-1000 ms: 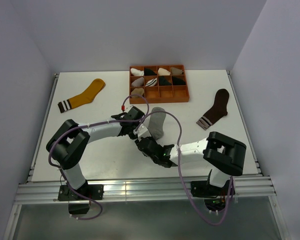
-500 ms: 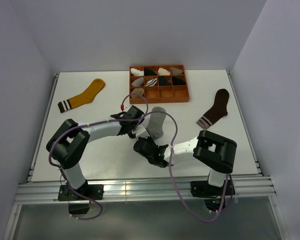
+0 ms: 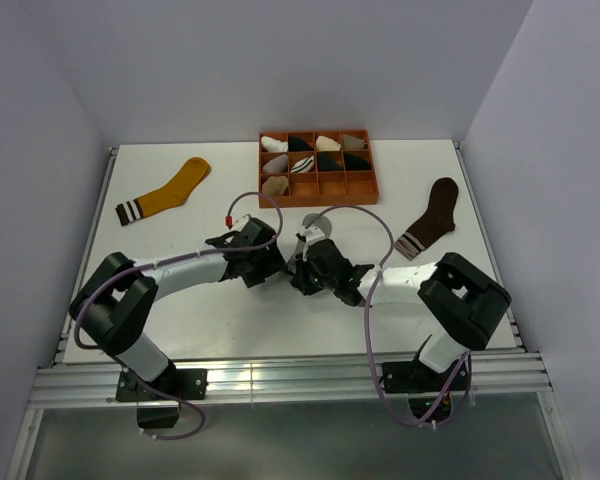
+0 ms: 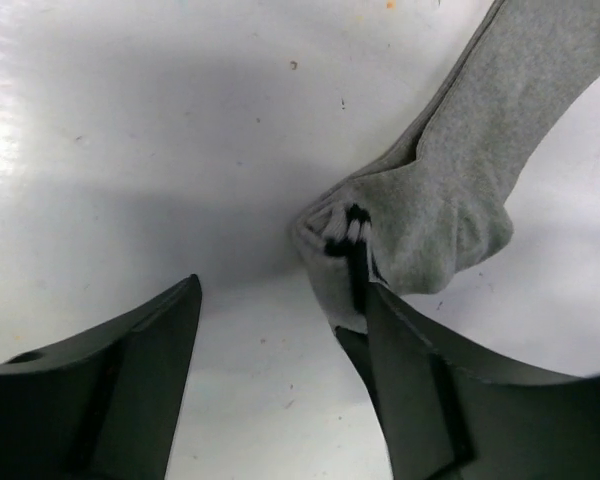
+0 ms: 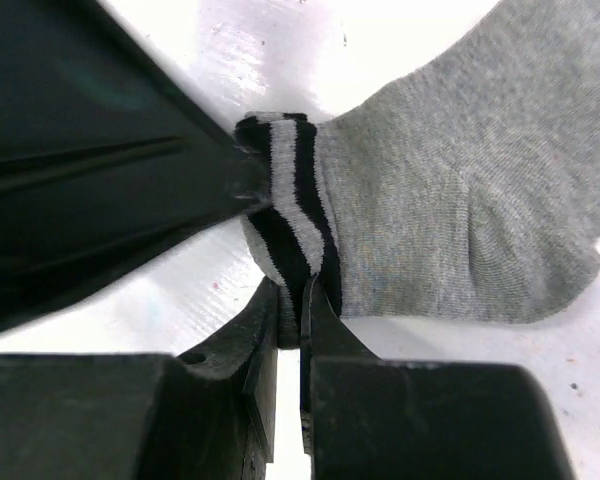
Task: Roll the socks
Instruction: Roll the sock at the center of the board.
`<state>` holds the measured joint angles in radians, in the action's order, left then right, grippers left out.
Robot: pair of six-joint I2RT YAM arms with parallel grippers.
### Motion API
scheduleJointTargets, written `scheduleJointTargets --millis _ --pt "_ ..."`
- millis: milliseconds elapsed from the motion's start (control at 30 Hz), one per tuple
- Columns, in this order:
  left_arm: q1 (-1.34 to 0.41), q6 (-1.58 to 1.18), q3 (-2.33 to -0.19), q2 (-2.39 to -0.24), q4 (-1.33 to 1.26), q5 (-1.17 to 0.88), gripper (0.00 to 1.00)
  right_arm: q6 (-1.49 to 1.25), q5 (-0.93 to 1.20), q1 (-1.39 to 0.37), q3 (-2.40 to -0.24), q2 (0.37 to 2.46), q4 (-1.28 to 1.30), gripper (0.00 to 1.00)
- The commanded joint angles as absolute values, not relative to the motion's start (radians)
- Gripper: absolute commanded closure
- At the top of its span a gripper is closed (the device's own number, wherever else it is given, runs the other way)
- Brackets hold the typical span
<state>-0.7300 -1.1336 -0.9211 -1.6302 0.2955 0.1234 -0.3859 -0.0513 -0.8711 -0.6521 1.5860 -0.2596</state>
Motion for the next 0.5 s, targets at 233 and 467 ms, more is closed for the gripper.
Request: scheduleJointTargets --millis 233,467 --pt "-0.706 -1.24 -0.795 -1.456 0.154 0.141 0.19 -0.679 0.463 -0.646 -0.5 1.632 -0.484 1.0" --pt "-0.741 -1.23 -0.785 -1.505 0.081 0.078 0.2 -0.895 0.71 -0.526 -0.465 1.808 -0.753 1.0"
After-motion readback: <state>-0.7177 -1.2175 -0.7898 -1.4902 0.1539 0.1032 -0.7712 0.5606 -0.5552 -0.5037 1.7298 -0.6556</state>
